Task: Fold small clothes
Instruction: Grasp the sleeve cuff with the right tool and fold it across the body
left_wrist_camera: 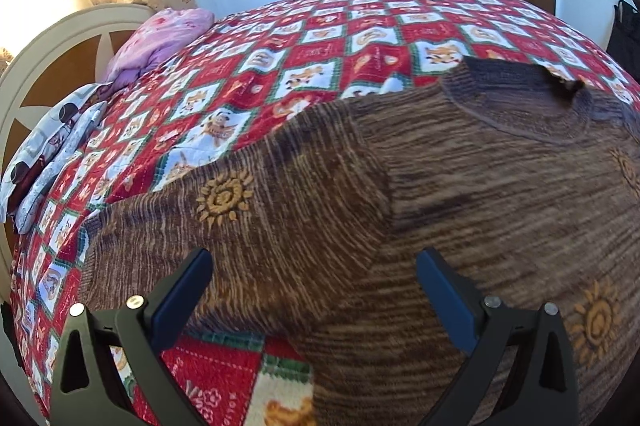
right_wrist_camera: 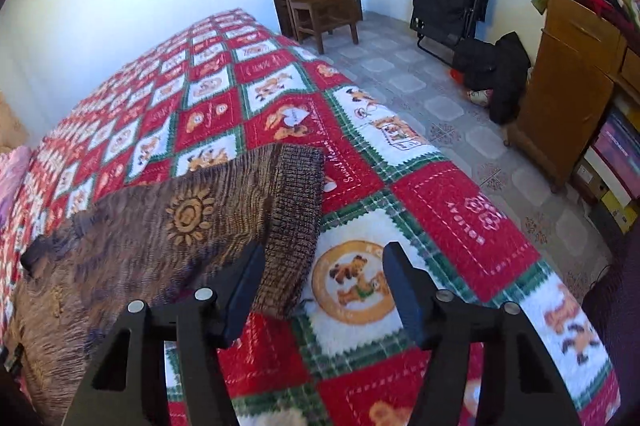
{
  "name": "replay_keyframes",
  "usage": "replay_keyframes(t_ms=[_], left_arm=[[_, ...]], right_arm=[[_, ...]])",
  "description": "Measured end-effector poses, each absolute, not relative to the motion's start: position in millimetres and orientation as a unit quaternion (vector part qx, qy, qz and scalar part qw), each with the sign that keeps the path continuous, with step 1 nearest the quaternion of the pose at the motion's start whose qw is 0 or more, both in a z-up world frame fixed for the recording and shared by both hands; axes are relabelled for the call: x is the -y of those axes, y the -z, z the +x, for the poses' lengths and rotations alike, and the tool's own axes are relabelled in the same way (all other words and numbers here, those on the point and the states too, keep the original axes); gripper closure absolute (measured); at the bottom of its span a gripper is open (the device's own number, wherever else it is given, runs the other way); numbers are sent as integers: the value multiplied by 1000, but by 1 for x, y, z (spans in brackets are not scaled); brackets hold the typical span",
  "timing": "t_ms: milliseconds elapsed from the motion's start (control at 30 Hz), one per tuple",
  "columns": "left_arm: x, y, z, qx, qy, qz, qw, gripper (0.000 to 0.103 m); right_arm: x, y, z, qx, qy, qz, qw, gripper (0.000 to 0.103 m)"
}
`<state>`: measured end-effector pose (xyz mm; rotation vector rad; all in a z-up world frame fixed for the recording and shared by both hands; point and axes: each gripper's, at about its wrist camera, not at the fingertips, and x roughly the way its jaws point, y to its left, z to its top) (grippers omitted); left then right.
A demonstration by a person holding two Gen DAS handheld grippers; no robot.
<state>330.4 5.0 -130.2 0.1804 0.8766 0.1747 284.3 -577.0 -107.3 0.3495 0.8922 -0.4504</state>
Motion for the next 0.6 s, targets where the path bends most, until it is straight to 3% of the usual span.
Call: replay_keyframes(t_ms=[133,167,233,300,367,600], left_arm=[[-7,133,335,-425,-85,80,898,0],[-7,133,335,-424,-84,80,898,0],[-6,133,335,-423,-84,81,899,0],[-6,133,335,-422,-84,79,899,0],[-7,133,334,-422,-83,77,899,0],[-7,134,331,-418,-79,73,902,0]], right_arm=[[577,116,295,-436,217,157,859,41],[575,119,299,-440,215,147,859,45],[567,122,306,-449,204,128,861,59],[562,121,311,-451,192,121,864,79],[559,118,313,-448,187,121,866,87],[534,93,316,-421,171,94,886,93]])
